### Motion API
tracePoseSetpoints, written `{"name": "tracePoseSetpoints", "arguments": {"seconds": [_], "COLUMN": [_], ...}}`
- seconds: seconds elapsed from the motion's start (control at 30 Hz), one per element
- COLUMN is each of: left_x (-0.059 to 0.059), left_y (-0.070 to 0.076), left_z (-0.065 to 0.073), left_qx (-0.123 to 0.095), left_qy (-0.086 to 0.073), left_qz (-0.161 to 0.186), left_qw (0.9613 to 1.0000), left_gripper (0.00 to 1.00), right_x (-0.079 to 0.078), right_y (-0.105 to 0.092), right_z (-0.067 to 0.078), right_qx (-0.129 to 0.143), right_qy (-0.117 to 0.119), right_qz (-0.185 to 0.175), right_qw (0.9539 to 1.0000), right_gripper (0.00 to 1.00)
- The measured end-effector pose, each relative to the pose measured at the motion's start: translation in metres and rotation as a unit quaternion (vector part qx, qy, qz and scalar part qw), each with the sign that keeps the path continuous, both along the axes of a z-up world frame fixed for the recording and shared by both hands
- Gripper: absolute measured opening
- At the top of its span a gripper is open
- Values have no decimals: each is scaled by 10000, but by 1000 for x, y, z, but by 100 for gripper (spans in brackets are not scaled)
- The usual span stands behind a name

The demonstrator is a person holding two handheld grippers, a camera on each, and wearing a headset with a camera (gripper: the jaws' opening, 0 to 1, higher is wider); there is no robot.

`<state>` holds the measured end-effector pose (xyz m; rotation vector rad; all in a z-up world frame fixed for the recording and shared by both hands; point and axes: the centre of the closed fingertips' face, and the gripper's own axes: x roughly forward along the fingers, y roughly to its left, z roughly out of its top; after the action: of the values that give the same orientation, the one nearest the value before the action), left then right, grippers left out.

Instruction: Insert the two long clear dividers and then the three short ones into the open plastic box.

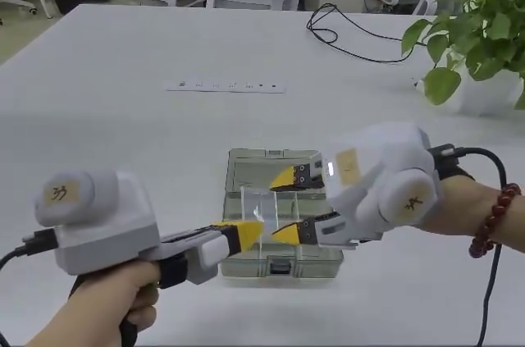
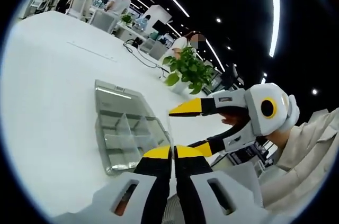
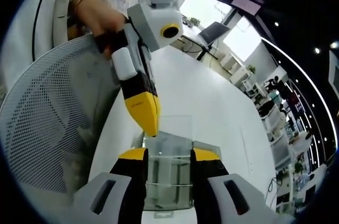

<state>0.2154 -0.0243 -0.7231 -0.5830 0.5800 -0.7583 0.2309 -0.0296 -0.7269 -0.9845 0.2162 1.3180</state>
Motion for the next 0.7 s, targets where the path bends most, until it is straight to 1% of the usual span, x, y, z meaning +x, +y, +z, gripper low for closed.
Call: {"name": "tracePoseSetpoints", "arguments": {"seconds": [0.07, 0.17, 0.27, 0.33, 0.37, 0.4, 0.43, 0.47, 0.5, 0.53, 0.57, 0.6, 0.63, 0.67, 0.7], "left_x": [0, 0, -1, -1, 0, 0, 0, 0, 1, 1, 1, 3, 4, 3, 3], "left_y": [0, 2, 1, 1, 2, 4, 4, 4, 5, 6, 6, 9, 11, 12, 12], "left_z": [1, 2, 4, 4, 2, 0, 0, 0, 0, -1, -1, -3, -5, -6, -7], "left_qx": [-64, -44, 19, 49, 157, 330, 333, 368, 453, 628, 753, 1017, 1156, 1238, 1256], "left_qy": [41, 58, 12, -6, -27, -136, -138, -192, -295, -472, -587, -781, -870, -918, -980], "left_qz": [16, -26, -65, -74, -63, -125, -133, -168, -203, -285, -324, -322, -376, -420, -476], "left_qw": [10000, 10000, 10000, 10000, 9999, 9993, 9993, 9990, 9983, 9965, 9949, 9912, 9888, 9872, 9861], "left_gripper": [0, 0, 0, 0, 0, 0, 0, 0, 0, 0, 0, 0, 0, 0, 0], "right_x": [0, -1, -2, -2, -1, -1, -2, -1, -1, -3, -3, -5, -6, -6, -6], "right_y": [0, -1, -1, -1, -1, -2, -3, -3, -3, -3, -3, -2, -2, -2, -1], "right_z": [1, 2, 4, 4, 5, 5, 5, 5, 6, 7, 8, 9, 10, 10, 12], "right_qx": [27, 65, 85, 106, 130, 163, 216, 250, 292, 369, 431, 519, 572, 608, 671], "right_qy": [-9, 28, -26, -17, 5, 66, 162, 213, 271, 394, 484, 639, 728, 798, 870], "right_qz": [-10, -52, -67, -85, -110, -152, -194, -233, -268, -311, -353, -397, -421, -444, -493], "right_qw": [10000, 10000, 9999, 9999, 9999, 9997, 9994, 9992, 9988, 9981, 9973, 9958, 9948, 9940, 9927], "right_gripper": [32, 33, 33, 33, 33, 32, 32, 32, 32, 32, 32, 32, 31, 32, 32]}}
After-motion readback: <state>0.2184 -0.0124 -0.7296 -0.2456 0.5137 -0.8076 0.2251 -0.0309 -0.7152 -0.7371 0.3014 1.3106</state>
